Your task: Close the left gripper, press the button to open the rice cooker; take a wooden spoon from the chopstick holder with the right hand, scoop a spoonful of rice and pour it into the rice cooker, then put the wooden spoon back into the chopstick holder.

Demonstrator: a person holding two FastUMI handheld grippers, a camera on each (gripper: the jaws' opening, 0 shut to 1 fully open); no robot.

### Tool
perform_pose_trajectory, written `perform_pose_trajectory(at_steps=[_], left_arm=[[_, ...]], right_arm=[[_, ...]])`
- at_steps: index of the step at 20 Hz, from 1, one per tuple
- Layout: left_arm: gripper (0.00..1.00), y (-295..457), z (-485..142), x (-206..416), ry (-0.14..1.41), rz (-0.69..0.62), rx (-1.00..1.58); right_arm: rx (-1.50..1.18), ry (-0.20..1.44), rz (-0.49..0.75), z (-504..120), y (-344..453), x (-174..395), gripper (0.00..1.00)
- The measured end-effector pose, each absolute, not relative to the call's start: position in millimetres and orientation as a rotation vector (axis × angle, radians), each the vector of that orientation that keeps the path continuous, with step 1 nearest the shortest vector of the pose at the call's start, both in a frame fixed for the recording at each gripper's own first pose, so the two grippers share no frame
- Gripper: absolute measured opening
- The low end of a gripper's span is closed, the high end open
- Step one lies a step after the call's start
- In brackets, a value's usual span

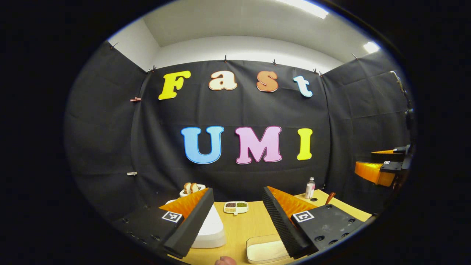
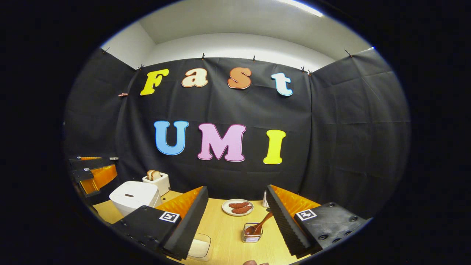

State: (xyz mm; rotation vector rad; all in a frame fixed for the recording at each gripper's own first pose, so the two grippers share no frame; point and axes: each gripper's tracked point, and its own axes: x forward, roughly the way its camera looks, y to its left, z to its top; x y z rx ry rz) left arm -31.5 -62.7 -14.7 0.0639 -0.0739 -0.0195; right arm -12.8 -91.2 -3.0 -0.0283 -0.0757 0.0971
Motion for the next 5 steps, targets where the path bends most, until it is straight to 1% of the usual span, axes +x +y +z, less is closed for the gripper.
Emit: perform_pose_trajectory(at_steps=[3,4,5], left_arm=[[0.93,-75.2,-13.4,-36.9,-0.078,-0.027,0.064],[0.93,-78.5,-12.9,-37.2,-0.077,-0.03,0.065],[0.93,-82.0,-12.1,-38.3,-0.078,-0.032,0.066]], right_arm=[[-0.037,-0.076,0.105,-7.0,-93.7,-15.7,0.98],[-0.037,-0.074,0.11,-6.5,-93.2,-15.9,0.94],[-0.039,-0.073,0.113,-6.3,-94.3,-16.7,0.98]])
